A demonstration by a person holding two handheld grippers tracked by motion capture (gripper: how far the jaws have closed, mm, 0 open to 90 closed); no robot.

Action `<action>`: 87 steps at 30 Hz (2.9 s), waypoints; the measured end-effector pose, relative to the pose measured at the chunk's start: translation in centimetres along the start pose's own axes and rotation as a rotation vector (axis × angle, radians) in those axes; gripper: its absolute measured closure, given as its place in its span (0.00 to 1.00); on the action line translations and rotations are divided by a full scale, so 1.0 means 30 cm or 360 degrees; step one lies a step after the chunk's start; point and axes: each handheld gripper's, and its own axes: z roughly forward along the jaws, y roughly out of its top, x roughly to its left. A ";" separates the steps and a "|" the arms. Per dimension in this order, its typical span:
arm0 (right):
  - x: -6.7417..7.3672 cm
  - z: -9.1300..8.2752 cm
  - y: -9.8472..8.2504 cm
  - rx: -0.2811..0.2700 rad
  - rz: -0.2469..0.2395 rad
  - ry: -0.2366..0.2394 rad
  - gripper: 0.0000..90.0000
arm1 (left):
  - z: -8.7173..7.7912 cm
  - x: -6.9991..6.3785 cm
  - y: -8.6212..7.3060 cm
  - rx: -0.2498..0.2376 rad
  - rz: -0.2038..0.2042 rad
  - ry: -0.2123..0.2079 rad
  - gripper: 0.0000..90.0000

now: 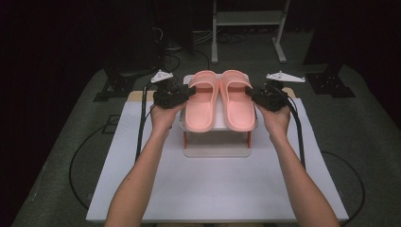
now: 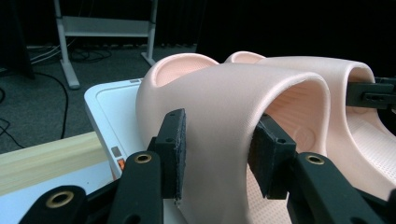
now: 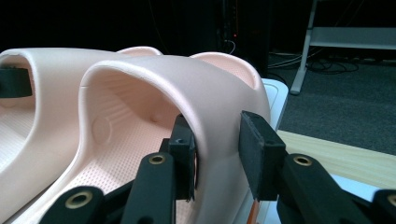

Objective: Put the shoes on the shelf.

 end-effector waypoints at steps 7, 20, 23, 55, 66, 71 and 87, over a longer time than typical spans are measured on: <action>-0.005 0.007 0.004 0.0003 0.0005 0.0001 0.74 | 0.013 -0.003 -0.001 0.0003 0.0010 -0.0003 0.66; 0.003 0.031 0.011 -0.0003 -0.0022 0.0011 0.71 | 0.035 0.010 -0.010 -0.0010 0.0018 -0.0016 0.64; 0.001 0.032 0.010 -0.0005 -0.0020 0.0014 0.71 | 0.035 0.009 -0.009 -0.0012 0.0019 -0.0018 0.63; -0.026 -0.064 -0.028 -0.0007 -0.0073 0.0121 0.66 | -0.033 -0.001 -0.041 -0.0033 0.0035 -0.0041 0.58; -0.011 -0.027 -0.036 0.0004 -0.0071 0.0142 0.75 | 0.002 0.004 -0.043 -0.0029 0.0028 -0.0044 0.68; -0.013 -0.018 -0.034 -0.0015 -0.0055 0.0133 0.76 | 0.013 0.007 -0.037 -0.0026 0.0038 -0.0024 0.68; -0.011 0.011 -0.023 -0.0012 -0.0060 0.0095 0.75 | 0.034 0.024 -0.028 -0.0027 0.0039 -0.0004 0.68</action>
